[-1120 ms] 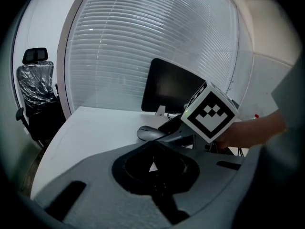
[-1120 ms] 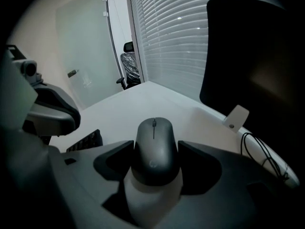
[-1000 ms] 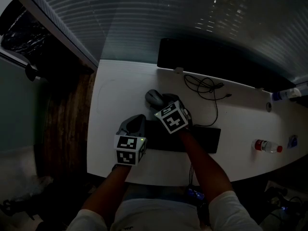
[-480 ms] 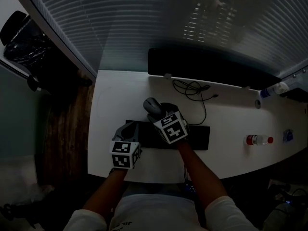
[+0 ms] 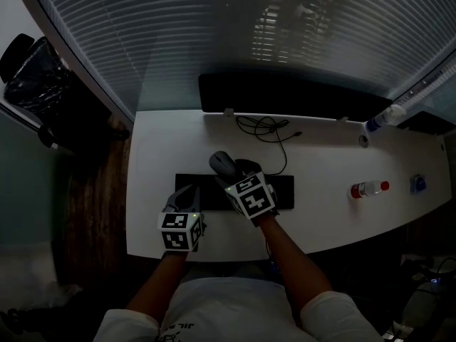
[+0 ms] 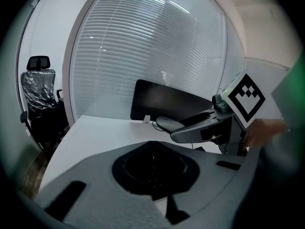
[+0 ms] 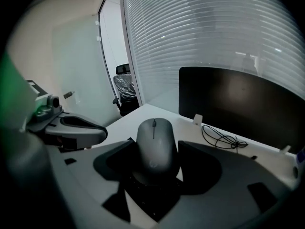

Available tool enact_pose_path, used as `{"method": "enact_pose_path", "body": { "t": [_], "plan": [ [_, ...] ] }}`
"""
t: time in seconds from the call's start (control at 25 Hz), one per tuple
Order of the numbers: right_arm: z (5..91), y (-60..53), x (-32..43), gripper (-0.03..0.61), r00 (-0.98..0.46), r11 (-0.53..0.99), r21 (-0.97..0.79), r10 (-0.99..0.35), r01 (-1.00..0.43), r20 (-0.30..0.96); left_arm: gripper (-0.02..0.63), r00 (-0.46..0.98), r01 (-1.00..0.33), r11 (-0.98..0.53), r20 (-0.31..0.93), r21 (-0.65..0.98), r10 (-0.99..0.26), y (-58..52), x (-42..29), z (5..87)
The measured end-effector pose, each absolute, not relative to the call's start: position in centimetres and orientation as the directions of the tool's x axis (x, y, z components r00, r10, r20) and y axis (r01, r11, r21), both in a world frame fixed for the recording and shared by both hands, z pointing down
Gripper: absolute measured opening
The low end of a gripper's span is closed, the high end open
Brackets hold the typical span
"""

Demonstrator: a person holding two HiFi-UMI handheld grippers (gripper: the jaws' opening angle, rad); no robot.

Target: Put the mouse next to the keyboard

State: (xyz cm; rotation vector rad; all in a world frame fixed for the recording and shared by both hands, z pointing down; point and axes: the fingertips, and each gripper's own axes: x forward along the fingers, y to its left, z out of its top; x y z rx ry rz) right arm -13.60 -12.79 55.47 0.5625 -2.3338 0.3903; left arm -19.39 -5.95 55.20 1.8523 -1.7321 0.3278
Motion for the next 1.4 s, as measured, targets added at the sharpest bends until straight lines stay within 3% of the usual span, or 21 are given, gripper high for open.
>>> {"method": "enact_pose_path", "body": {
  "t": [0.56,1.4],
  "plan": [
    [55.0,-10.8,-4.4,0.295,-0.602,0.785,-0.093,-0.388,-0.613,0.698,0.005,0.217,-0.966,-0.097,0.544,0.240,-0.811,-4.4,-13.3,54.5],
    [56.9,-10.6,14.1,0.295,-0.403,0.521,-0.073,-0.555,-0.850,0.727,0.005,0.373,-0.928,-0.295,0.533,0.228,-0.760,-5.7,-1.5,54.5]
  ]
}}
